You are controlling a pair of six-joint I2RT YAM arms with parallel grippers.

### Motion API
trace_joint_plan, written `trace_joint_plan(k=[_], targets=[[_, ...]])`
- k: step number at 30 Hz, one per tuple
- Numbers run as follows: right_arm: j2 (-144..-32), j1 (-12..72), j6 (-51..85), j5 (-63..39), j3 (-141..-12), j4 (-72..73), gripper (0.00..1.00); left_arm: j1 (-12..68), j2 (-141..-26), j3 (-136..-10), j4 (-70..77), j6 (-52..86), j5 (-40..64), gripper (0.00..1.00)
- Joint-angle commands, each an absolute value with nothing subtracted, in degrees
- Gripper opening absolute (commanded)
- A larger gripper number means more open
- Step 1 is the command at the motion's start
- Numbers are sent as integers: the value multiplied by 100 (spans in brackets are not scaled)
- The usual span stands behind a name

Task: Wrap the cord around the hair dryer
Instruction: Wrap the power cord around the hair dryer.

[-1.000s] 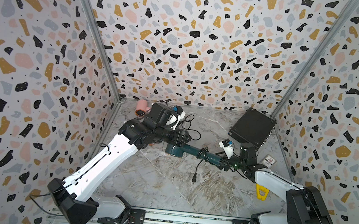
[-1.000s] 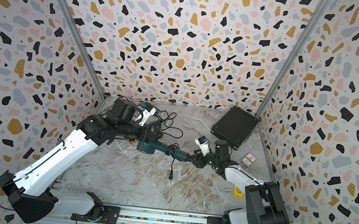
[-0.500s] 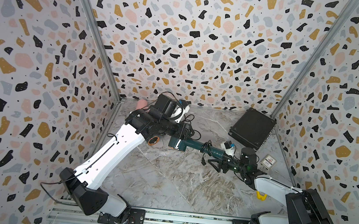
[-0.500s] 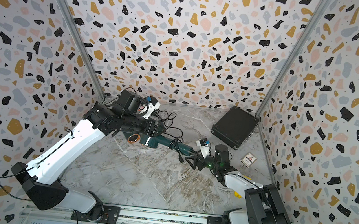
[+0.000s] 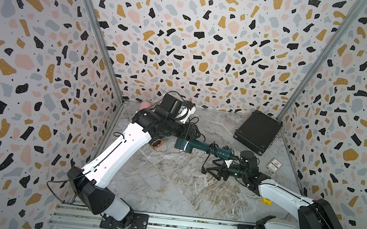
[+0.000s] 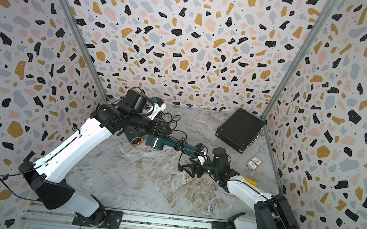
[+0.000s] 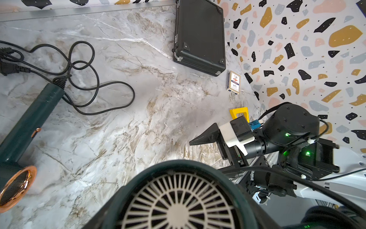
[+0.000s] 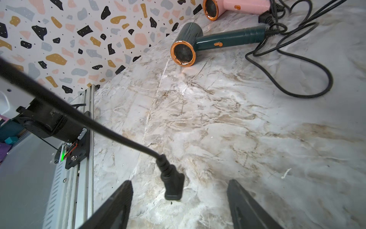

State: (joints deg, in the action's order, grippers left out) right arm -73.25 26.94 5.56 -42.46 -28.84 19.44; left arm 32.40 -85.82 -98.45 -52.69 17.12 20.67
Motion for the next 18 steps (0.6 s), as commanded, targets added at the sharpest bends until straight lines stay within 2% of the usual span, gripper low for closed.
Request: trace_joint_plan(k=[1, 7, 9, 11, 14, 18], targets=[[-7521, 2758, 447, -4431, -3181, 1854, 77, 3208, -8540, -10126, -4976, 1731, 2355, 0], [-8202, 2809, 643, -4463, -3363, 2566, 77, 3210, -8482, -10065, -4895, 1803, 2484, 0], [-8425, 2826, 721, -4564, -3454, 2687, 74, 3204, -8467, -10022, -4831, 1826, 2606, 0], [-8553, 2867, 758, -4582, -3524, 2711, 66, 3186, -8466, -10013, -4825, 1849, 2656, 0], [-8544, 2876, 872, -4585, -3416, 2875, 48, 3142, -8438, -9953, -4786, 1868, 2692, 0], [-8473, 2874, 923, -4525, -3311, 2795, 14, 3037, -8372, -9767, -4589, 1989, 2859, 0]])
